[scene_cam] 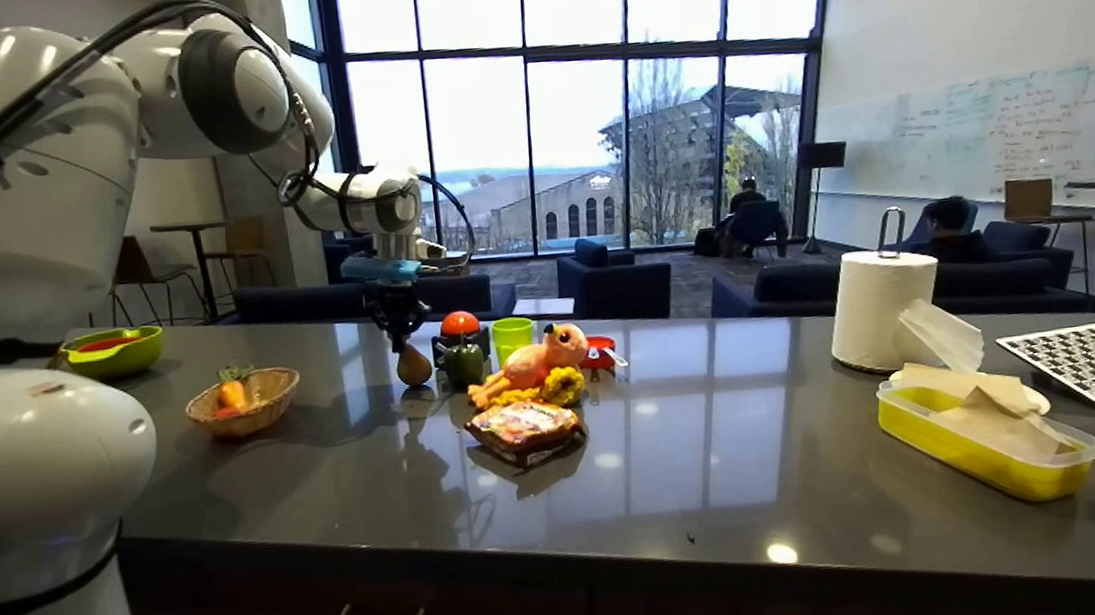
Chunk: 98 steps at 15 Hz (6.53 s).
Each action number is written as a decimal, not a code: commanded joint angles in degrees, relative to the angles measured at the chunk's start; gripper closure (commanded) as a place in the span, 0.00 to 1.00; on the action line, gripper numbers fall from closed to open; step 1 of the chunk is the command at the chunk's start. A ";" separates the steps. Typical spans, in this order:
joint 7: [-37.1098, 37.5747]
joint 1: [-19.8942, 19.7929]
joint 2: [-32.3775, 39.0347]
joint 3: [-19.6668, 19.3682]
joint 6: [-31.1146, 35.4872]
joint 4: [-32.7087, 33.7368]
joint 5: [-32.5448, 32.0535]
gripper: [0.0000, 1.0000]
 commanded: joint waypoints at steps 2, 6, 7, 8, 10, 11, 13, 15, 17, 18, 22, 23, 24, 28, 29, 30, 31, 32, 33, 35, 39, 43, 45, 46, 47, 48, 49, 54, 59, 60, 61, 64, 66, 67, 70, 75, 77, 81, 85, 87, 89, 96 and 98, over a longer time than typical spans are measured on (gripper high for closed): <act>1.72 0.58 0.63 0.05 -0.88 1.81 -1.46 0.58; 2.84 1.47 -0.48 0.36 -0.08 -0.40 -1.35 0.31; 3.28 1.76 -0.82 0.44 0.08 -0.99 -1.32 0.25; 3.84 2.10 -1.12 0.48 0.09 -1.39 -1.36 0.17; 4.53 2.71 -1.63 0.64 0.19 -2.05 -1.32 0.05; 5.08 3.00 -1.93 0.78 0.03 -2.34 -1.08 0.01; 6.52 3.73 -2.40 0.96 0.16 -2.99 -1.01 0.00; 7.98 4.10 -2.94 1.49 0.18 -3.74 0.10 0.00; 9.46 4.65 -3.91 2.13 0.09 -4.92 0.77 0.00; 9.98 4.86 -4.36 2.50 0.19 -5.54 1.07 0.00; 10.94 5.96 -6.42 4.19 0.50 -8.26 1.52 0.00; 10.42 6.11 -6.96 4.83 0.63 -9.00 1.89 0.00; 8.94 6.19 -7.70 5.56 2.10 -10.36 2.16 0.00; 5.13 6.51 -9.53 7.74 4.95 -13.64 2.46 0.00; 3.74 6.50 -9.91 8.22 5.87 -14.43 2.42 0.00; 2.33 6.46 -10.29 8.64 6.64 -15.15 2.35 0.00; 0.86 6.37 -10.64 9.04 7.63 -15.89 2.49 0.00; -0.75 6.26 -10.84 9.43 8.53 -16.53 2.69 0.00; -2.04 6.27 -10.97 9.70 9.12 -16.88 2.61 0.00; -4.69 6.25 -11.19 10.17 10.25 -17.75 2.41 0.00; -9.10 6.35 -10.96 11.10 11.76 -18.21 2.27 0.00; -13.04 6.21 -10.82 12.91 12.72 -18.31 4.96 0.00; -15.02 6.05 -10.69 13.92 13.09 -18.43 7.48 0.00; -16.08 5.90 -10.53 14.46 13.14 -18.50 9.14 0.00; -16.88 5.89 -10.47 14.75 13.25 -18.66 10.21 0.00; -18.04 5.81 -10.41 15.08 13.04 -18.82 11.35 0.00; -19.37 5.69 -10.40 15.34 13.05 -19.21 12.19 0.00; -25.94 4.88 -10.01 16.47 13.24 -20.48 16.79 0.00; -32.09 3.99 -9.04 17.10 13.36 -20.31 20.33 0.00; -33.08 3.84 -8.80 17.18 13.44 -20.32 20.96 0.00; -34.05 3.72 -8.44 17.24 13.48 -20.24 21.58 0.00; -36.31 3.62 -7.58 17.33 13.53 -20.05 22.99 0.00; -37.17 3.89 -6.75 17.25 14.17 -19.92 22.91 0.00; -37.47 3.96 -6.17 17.30 14.51 -19.69 22.85 0.00; -38.13 3.99 -4.59 17.64 15.66 -19.07 22.69 0.00; -38.63 3.74 -2.06 18.62 17.41 -17.87 22.79 0.00; -38.93 3.58 -1.52 18.99 18.09 -17.57 22.80 0.26; -38.59 3.51 -1.49 19.16 18.42 -17.09 22.20 0.56; -37.05 3.37 -2.53 18.90 19.28 -17.35 22.40 0.83; -36.13 3.28 -3.27 18.65 19.28 -17.62 22.07 0.83; -34.09 3.33 -4.25 18.30 18.88 -17.83 21.62 0.83; -29.79 3.37 -9.27 17.86 18.57 -18.14 20.65 0.83; -29.34 3.38 -10.97 17.53 18.24 -18.36 19.87 0.83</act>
